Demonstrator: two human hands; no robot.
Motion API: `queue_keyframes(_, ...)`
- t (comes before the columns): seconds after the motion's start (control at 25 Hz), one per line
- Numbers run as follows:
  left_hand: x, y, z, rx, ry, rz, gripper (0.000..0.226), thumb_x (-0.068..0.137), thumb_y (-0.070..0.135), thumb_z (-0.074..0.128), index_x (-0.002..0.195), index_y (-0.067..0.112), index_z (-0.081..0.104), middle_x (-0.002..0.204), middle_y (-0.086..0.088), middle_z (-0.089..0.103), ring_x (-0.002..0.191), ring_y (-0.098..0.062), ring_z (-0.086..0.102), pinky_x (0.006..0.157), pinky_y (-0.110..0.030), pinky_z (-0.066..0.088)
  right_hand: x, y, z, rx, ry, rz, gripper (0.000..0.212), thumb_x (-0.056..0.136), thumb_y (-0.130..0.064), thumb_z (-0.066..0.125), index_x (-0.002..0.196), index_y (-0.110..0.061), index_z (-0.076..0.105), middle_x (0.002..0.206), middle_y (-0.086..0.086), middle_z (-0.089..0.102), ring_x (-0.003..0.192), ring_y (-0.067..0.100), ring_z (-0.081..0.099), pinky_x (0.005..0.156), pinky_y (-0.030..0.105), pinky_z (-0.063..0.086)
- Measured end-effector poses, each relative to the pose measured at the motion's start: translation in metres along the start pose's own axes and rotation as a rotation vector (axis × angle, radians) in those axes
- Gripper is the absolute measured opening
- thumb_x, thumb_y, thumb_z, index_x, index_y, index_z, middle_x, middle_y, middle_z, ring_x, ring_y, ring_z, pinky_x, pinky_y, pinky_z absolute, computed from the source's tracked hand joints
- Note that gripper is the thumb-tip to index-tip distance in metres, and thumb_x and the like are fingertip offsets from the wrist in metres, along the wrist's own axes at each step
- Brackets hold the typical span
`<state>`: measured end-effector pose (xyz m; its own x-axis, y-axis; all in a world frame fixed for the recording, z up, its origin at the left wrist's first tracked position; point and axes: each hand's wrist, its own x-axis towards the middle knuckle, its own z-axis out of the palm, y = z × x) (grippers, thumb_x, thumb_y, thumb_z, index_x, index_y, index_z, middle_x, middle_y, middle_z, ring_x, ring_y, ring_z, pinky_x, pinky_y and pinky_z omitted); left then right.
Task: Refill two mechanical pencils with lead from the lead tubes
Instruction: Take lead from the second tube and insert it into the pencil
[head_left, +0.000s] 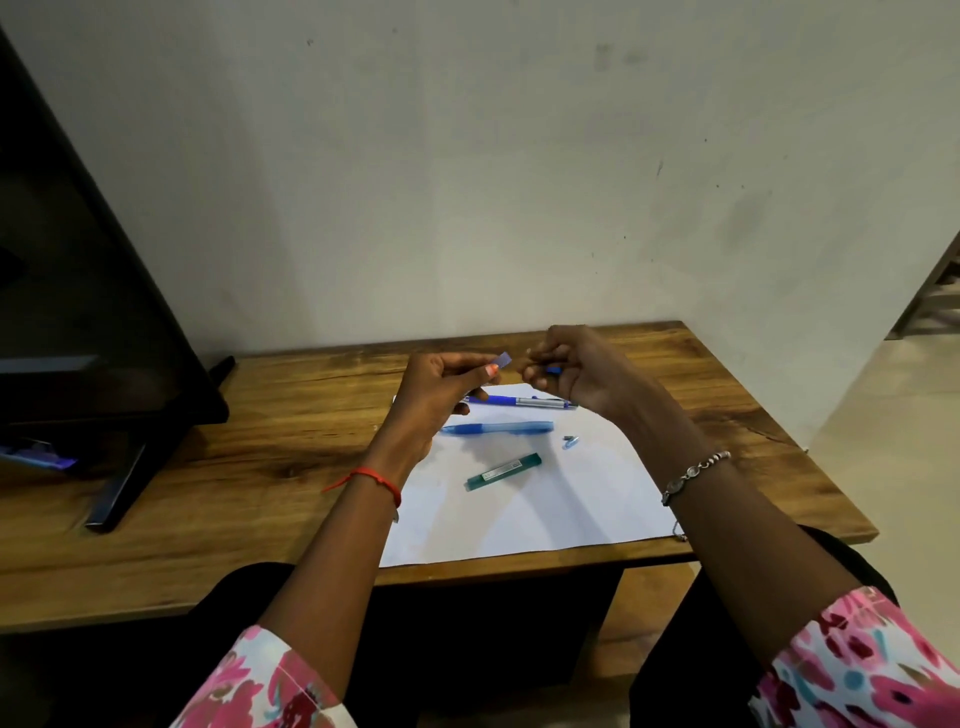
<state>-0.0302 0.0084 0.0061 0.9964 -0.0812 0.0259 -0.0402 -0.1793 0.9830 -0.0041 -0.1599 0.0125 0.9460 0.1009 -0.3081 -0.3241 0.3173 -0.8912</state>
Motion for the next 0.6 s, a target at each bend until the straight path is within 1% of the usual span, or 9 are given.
queue_keyframes(0.04,0.000,0.000,0.000,0.031,0.012,0.016,0.020,0.082,0.017,0.065,0.102,0.014,0.070,0.072,0.008,0.066,0.051,0.001,0.055,0.051,-0.017,0.043,-0.001,0.002,0.002,-0.031,-0.047,0.052,0.019,0.084,-0.001,0.045,0.071,0.002,0.058,0.070,0.016,0.060,0.052,0.018,0.057,0.046,0.020,0.050)
queue_keyframes(0.12,0.001,0.001,0.000,0.099,0.028,0.044,0.020,0.083,0.015,0.063,0.103,0.015,0.070,0.075,0.006,0.065,0.056,-0.004,0.052,0.053,-0.017,0.039,-0.003,0.004,0.005,-0.064,-0.114,0.080,0.018,0.087,0.001,0.050,0.075,0.003,0.062,0.069,0.014,0.064,0.054,0.016,0.061,0.050,0.018,0.053)
queue_keyframes(0.24,0.002,0.001,0.000,0.189,0.034,0.107,0.023,0.084,0.010,0.062,0.106,0.007,0.068,0.086,-0.001,0.065,0.066,-0.003,0.054,0.049,-0.004,0.039,-0.002,0.004,0.004,-0.031,-0.148,0.094,0.013,0.088,0.005,0.051,0.082,0.006,0.063,0.067,0.012,0.070,0.056,0.014,0.067,0.057,0.018,0.057)
queue_keyframes(0.32,0.003,-0.001,-0.001,0.280,0.050,0.182,0.023,0.083,0.009,0.064,0.104,0.006,0.069,0.093,-0.005,0.067,0.078,-0.007,0.058,0.057,-0.001,0.041,0.002,0.007,0.003,-0.001,-0.155,0.140,0.012,0.088,0.007,0.050,0.092,0.009,0.061,0.069,0.014,0.072,0.060,0.017,0.070,0.061,0.021,0.059)
queue_keyframes(0.36,0.003,-0.002,-0.001,0.336,0.070,0.218,0.022,0.081,0.010,0.065,0.103,0.006,0.069,0.095,-0.005,0.068,0.082,-0.009,0.059,0.064,-0.003,0.044,0.003,0.009,0.003,0.012,-0.147,0.164,0.012,0.088,0.008,0.049,0.094,0.010,0.059,0.070,0.016,0.072,0.061,0.018,0.070,0.062,0.022,0.059)
queue_keyframes(0.44,0.005,-0.006,-0.002,0.443,0.124,0.276,0.021,0.080,0.013,0.068,0.099,0.009,0.071,0.096,-0.005,0.071,0.087,-0.013,0.062,0.077,-0.020,0.051,0.005,0.012,0.003,0.033,-0.130,0.201,0.012,0.089,0.009,0.046,0.092,0.011,0.058,0.067,0.017,0.071,0.060,0.020,0.071,0.060,0.024,0.059)
queue_keyframes(0.48,0.007,-0.007,-0.002,0.492,0.146,0.305,0.019,0.079,0.015,0.068,0.097,0.010,0.072,0.097,-0.005,0.072,0.089,-0.016,0.064,0.080,-0.028,0.052,0.005,0.013,0.003,0.048,-0.128,0.217,0.014,0.089,0.010,0.044,0.090,0.011,0.058,0.066,0.017,0.071,0.059,0.021,0.071,0.060,0.024,0.059)
queue_keyframes(0.52,0.007,-0.008,-0.002,0.539,0.160,0.334,0.017,0.079,0.016,0.068,0.095,0.012,0.073,0.097,-0.005,0.073,0.091,-0.018,0.065,0.082,-0.031,0.052,0.004,0.014,0.004,0.067,-0.130,0.232,0.016,0.090,0.011,0.043,0.088,0.011,0.058,0.065,0.018,0.071,0.058,0.021,0.070,0.060,0.025,0.059)
queue_keyframes(0.6,0.007,-0.007,-0.001,0.619,0.164,0.397,0.015,0.081,0.014,0.065,0.094,0.012,0.073,0.099,-0.005,0.073,0.094,-0.019,0.064,0.081,-0.029,0.050,0.003,0.015,0.006,0.108,-0.137,0.257,0.019,0.091,0.011,0.040,0.088,0.011,0.059,0.067,0.018,0.071,0.059,0.023,0.071,0.061,0.026,0.058)
